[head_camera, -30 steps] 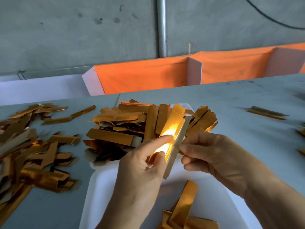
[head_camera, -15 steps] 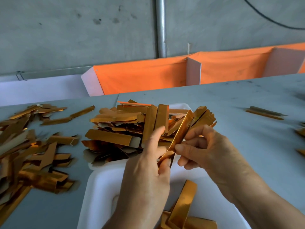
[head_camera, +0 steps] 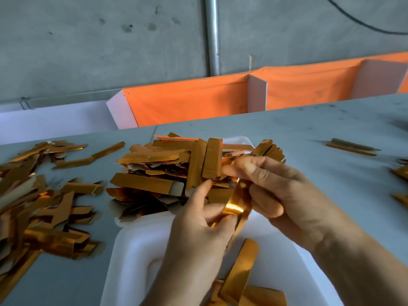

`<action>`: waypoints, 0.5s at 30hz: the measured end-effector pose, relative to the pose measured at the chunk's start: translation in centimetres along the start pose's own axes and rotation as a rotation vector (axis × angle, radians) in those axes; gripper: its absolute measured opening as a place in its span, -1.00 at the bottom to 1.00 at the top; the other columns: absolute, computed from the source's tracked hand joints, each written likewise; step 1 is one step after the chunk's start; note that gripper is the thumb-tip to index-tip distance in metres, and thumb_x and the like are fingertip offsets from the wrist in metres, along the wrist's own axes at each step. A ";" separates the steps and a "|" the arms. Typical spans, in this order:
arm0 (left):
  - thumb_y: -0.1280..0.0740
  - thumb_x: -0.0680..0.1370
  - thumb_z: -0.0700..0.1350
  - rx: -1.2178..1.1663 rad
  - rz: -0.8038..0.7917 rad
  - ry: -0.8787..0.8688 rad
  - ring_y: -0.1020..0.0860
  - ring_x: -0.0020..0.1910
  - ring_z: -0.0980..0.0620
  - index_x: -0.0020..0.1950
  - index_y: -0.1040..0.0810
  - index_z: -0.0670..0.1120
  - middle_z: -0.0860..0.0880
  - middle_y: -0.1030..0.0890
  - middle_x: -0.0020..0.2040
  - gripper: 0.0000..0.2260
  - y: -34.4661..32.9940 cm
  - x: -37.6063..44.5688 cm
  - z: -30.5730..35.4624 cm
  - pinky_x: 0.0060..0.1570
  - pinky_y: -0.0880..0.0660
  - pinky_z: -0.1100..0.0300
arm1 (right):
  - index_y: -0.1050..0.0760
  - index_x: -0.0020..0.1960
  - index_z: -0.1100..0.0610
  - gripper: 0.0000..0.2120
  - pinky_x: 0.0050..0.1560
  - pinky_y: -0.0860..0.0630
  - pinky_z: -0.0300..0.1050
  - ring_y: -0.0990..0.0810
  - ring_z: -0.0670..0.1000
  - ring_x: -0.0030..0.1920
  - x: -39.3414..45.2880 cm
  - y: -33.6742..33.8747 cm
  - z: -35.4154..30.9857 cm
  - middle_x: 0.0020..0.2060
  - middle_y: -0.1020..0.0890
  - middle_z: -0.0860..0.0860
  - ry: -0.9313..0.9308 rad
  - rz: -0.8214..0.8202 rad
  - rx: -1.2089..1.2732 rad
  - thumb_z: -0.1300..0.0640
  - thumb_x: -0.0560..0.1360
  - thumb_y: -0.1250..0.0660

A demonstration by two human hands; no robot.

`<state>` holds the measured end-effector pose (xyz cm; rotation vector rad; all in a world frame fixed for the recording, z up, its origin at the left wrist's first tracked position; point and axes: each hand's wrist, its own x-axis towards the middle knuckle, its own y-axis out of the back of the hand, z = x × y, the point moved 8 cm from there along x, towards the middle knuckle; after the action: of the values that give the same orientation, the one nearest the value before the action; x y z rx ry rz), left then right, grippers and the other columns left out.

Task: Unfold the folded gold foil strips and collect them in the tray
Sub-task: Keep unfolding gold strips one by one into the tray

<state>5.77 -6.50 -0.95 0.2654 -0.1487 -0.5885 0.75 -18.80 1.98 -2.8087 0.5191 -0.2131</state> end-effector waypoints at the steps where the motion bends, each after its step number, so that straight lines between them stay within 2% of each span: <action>1: -0.43 0.46 -0.15 -0.096 0.014 0.046 -0.63 0.01 0.14 0.45 -0.27 0.12 0.16 -0.68 -0.04 -0.38 0.4 0.2 -0.5 -0.02 -0.57 0.10 | -0.49 0.10 0.30 -0.71 -0.46 -0.35 -0.30 -0.29 -0.11 -0.59 0.1 0.4 -0.9 -0.52 -0.56 -0.05 0.067 0.026 0.106 0.14 0.46 -0.28; 3: -0.44 0.44 -0.19 -0.217 -0.001 0.099 -0.65 -0.04 0.11 0.40 -0.36 0.07 0.08 -0.69 -0.04 -0.43 0.7 0.6 -1.0 -0.11 -0.56 0.17 | -0.48 0.01 0.22 -0.71 -0.53 -0.34 -0.33 -0.32 -0.11 -0.58 0.1 2.1 -2.1 -0.46 -0.54 -0.05 0.149 0.130 0.195 0.13 0.33 -0.38; 4: -0.43 0.44 -0.20 -0.248 -0.011 0.113 -0.66 -0.06 0.11 0.38 -0.38 0.06 0.06 -0.69 -0.03 -0.46 0.8 0.6 -1.1 -0.12 -0.56 0.20 | -0.49 -0.03 0.20 -0.67 -0.53 -0.34 -0.32 -0.34 -0.10 -0.56 0.0 2.9 -2.0 -0.46 -0.51 -0.04 0.137 0.174 0.128 0.08 0.27 -0.44; 6: -0.42 0.45 -0.20 -0.289 -0.018 0.112 -0.66 -0.06 0.11 0.34 -0.42 0.07 0.05 -0.69 -0.03 -0.51 0.8 0.7 -1.2 -0.13 -0.54 0.23 | -0.55 -0.03 0.14 -0.52 -0.45 -0.40 -0.31 -0.47 -0.10 -0.47 -0.1 3.3 -0.8 -0.40 -0.57 -0.02 -0.004 0.185 -0.183 -0.06 0.14 -0.51; 8: -0.41 0.46 -0.20 -0.305 -0.009 0.089 -0.66 -0.06 0.11 0.29 -0.45 0.07 0.06 -0.70 -0.06 -0.57 0.9 0.9 -1.2 -0.13 -0.52 0.24 | -0.59 0.03 0.09 -0.44 -0.33 -0.47 -0.30 -0.60 -0.12 -0.34 -0.3 2.4 1.0 -0.26 -0.66 -0.01 -0.171 0.074 -0.355 -0.13 0.09 -0.52; 11: -0.40 0.47 -0.19 -0.295 -0.027 0.049 -0.66 -0.08 0.11 0.20 -0.50 0.08 0.06 -0.70 -0.10 -0.66 1.1 0.9 -0.9 -0.19 -0.53 0.25 | -0.59 0.03 0.12 -0.56 -0.27 -0.50 -0.31 -0.63 -0.10 -0.26 -0.3 1.0 1.8 -0.23 -0.68 0.01 -0.220 -0.024 -0.317 0.02 0.18 -0.52; 15: -0.37 0.49 -0.25 -0.219 -0.078 -0.009 -0.67 -0.13 0.15 0.11 -0.53 0.02 0.07 -0.71 -0.13 -0.75 0.9 0.6 -0.3 -0.29 -0.53 0.37 | -0.62 -0.03 0.15 -0.82 -0.31 -0.48 -0.35 -0.59 -0.17 -0.36 0.0 0.7 2.2 -0.33 -0.65 -0.06 -0.223 -0.003 -0.376 0.17 0.37 -0.45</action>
<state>6.83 -6.07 -0.92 0.0565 -0.0816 -0.6777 0.92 -18.90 -0.32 -3.1395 0.5499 0.2191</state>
